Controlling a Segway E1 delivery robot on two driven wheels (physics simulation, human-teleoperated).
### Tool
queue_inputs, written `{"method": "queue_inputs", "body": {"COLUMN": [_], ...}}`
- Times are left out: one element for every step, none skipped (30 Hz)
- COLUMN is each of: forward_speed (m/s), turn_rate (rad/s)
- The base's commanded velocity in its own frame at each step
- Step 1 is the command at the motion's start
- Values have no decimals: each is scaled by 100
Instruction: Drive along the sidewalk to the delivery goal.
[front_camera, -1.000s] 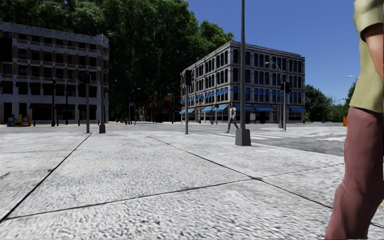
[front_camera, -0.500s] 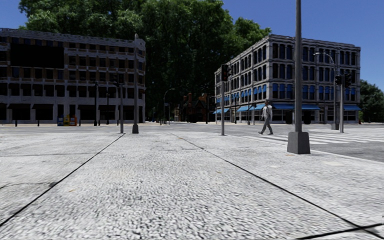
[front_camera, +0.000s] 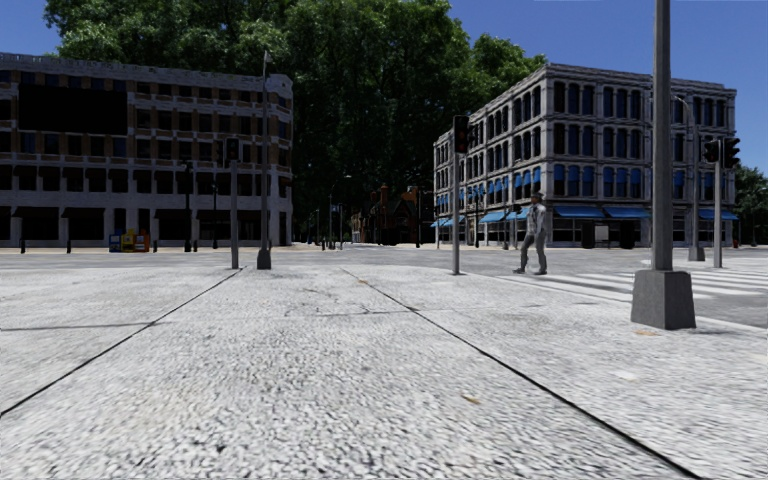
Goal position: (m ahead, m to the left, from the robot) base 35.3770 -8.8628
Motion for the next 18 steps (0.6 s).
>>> {"method": "queue_inputs", "body": {"forward_speed": [200, 200, 200, 200, 200, 200, 200, 200, 200, 200, 200, 200, 200, 200, 200, 200, 200, 200], "turn_rate": [0, 0, 0, 0, -6, -10, -14, -14, -14, -15, -15, -21, -25, -27, -27, -27, -27, -28]}}
